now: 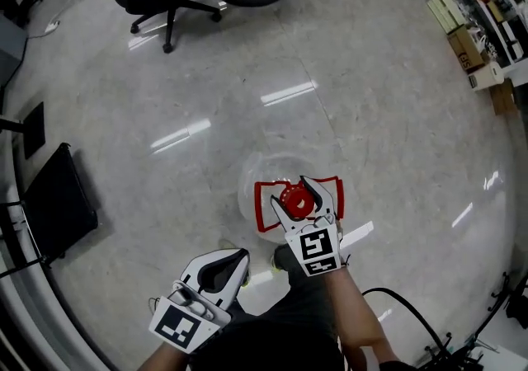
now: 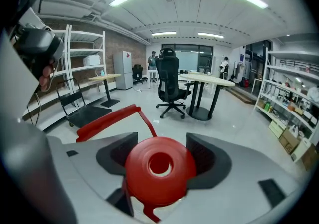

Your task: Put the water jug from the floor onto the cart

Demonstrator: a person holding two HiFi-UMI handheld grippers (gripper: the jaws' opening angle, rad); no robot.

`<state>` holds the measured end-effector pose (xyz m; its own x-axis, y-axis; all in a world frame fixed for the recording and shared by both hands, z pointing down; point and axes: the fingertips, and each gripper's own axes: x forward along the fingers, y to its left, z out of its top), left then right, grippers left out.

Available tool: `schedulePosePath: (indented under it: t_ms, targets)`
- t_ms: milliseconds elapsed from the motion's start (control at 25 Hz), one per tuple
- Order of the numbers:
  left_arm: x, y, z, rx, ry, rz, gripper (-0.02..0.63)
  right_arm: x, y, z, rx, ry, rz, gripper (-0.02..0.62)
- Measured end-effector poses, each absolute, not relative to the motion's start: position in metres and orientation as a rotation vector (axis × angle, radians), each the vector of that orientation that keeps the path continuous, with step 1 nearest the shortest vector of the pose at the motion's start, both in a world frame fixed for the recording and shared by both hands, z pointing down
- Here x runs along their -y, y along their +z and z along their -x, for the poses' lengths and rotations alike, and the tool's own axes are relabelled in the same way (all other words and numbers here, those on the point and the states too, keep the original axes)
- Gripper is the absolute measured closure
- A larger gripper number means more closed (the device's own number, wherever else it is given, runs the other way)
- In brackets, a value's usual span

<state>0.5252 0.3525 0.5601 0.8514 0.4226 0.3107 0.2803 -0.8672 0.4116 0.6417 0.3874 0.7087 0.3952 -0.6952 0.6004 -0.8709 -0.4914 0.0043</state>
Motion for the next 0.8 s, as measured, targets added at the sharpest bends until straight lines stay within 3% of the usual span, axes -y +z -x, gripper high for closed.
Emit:
schedulePosePath:
  t_ms: [200, 360, 800]
  targets:
    - [-0.336, 0.43, -0.502, -0.485, 0.45, -2.72, 0.601, -0.363, 0.558, -0.618, 1.429, 0.714, -2.328, 0.295]
    - [-0.314, 0.373, -0.464, -0.416, 0.371, -2.775, 0.601, -0.339, 0.48, -0.586, 1.491, 0.641, -2.327, 0.295]
    - [-0.239, 0.304, -0.397, -0.209, 0.207, -2.91, 0.601, -0.249, 0.395, -0.523, 1.658, 0.503, -2.25, 0.295]
